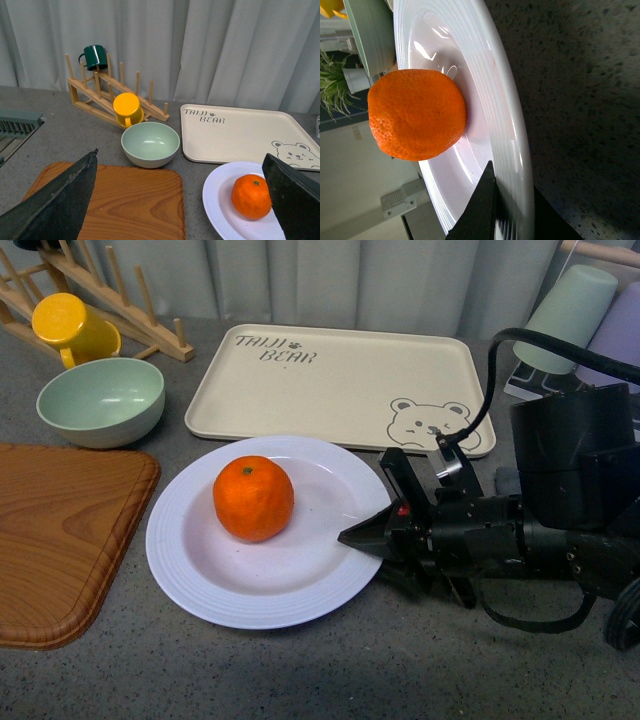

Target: Place orange and plate with both arms

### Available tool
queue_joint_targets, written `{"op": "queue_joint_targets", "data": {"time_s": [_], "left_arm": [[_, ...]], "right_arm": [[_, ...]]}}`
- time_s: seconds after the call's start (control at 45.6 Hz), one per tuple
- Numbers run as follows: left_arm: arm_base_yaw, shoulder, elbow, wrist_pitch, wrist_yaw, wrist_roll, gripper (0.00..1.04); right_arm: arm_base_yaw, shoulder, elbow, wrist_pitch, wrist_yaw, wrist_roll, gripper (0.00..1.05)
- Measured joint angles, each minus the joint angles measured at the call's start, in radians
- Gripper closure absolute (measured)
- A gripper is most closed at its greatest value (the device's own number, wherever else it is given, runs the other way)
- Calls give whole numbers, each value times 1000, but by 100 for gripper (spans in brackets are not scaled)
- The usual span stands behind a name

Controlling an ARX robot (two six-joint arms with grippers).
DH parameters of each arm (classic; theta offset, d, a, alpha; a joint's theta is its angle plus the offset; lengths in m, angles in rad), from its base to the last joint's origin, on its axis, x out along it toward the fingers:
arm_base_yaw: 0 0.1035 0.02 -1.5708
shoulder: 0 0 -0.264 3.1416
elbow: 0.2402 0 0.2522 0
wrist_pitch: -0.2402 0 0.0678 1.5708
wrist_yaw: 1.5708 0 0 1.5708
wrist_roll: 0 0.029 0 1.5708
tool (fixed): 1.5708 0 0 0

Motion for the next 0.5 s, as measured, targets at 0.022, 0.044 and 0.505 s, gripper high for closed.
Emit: {"op": "queue_joint_targets", "data": {"time_s": [0.022,0.044,0.505], "left_arm": [[0,0,0,0,0,0,7],[0,0,0,0,0,0,7],[0,0,0,0,0,0,7]], "right_arm": [[-4,-2,-7,12,1,6,101],[-8,-3,-13,24,0,14,101],[-73,-47,79,124,100,183,101]]}}
